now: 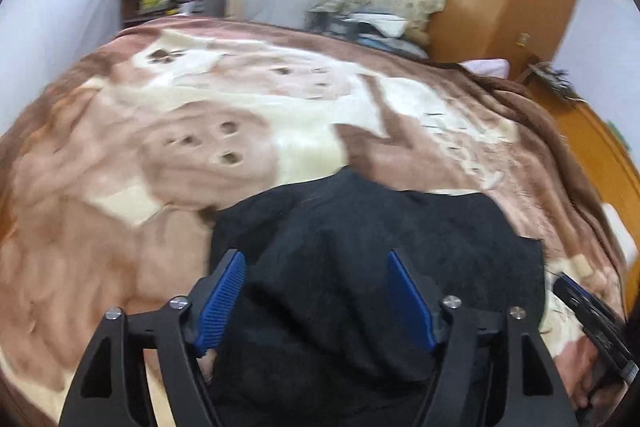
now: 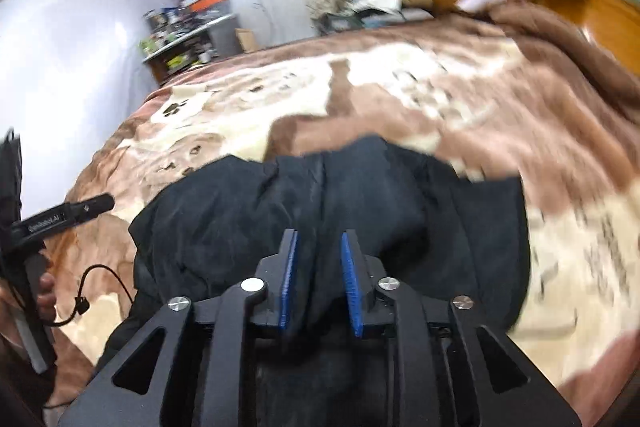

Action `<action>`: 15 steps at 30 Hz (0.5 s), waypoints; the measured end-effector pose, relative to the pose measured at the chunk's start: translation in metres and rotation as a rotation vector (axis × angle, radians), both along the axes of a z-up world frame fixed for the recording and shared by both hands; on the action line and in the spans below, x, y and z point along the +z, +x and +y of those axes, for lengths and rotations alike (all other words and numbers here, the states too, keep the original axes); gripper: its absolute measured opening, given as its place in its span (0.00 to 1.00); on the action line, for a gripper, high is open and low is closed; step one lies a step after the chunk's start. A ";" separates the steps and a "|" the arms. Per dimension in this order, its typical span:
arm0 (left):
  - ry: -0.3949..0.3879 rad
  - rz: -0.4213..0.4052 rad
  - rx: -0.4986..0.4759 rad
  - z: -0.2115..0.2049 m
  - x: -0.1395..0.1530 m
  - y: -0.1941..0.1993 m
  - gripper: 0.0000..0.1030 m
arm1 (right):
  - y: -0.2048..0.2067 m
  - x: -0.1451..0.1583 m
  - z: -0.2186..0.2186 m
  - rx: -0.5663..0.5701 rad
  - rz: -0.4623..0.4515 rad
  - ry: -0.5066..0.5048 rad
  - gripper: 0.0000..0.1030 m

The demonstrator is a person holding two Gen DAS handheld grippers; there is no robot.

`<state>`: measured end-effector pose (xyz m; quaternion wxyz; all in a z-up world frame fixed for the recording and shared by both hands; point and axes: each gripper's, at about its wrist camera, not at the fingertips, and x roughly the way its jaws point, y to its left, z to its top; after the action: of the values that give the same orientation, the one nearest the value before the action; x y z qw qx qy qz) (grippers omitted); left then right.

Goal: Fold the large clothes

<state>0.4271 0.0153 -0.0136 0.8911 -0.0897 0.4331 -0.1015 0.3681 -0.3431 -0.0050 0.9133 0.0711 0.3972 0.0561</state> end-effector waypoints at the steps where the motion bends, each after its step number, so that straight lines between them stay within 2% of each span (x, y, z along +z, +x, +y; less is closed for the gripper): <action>1: -0.014 0.013 -0.007 -0.006 -0.001 0.005 0.71 | 0.003 -0.001 0.005 -0.004 -0.016 -0.046 0.38; 4: 0.031 0.045 -0.034 -0.026 -0.017 0.018 0.71 | 0.021 -0.013 0.022 0.026 -0.037 -0.086 0.38; 6: 0.114 0.068 -0.051 -0.040 -0.036 0.024 0.71 | 0.026 -0.026 0.025 0.040 -0.023 -0.154 0.38; 9: 0.202 0.103 -0.065 -0.051 -0.066 0.026 0.71 | 0.032 -0.055 0.017 0.050 0.061 -0.167 0.38; 15: 0.194 0.109 -0.090 -0.053 -0.096 0.027 0.72 | 0.034 -0.098 0.001 0.048 0.164 -0.147 0.38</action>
<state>0.4538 -0.0372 -0.1100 0.8653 0.0110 0.4922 -0.0938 0.4019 -0.3422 -0.1029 0.8788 -0.0014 0.4753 0.0425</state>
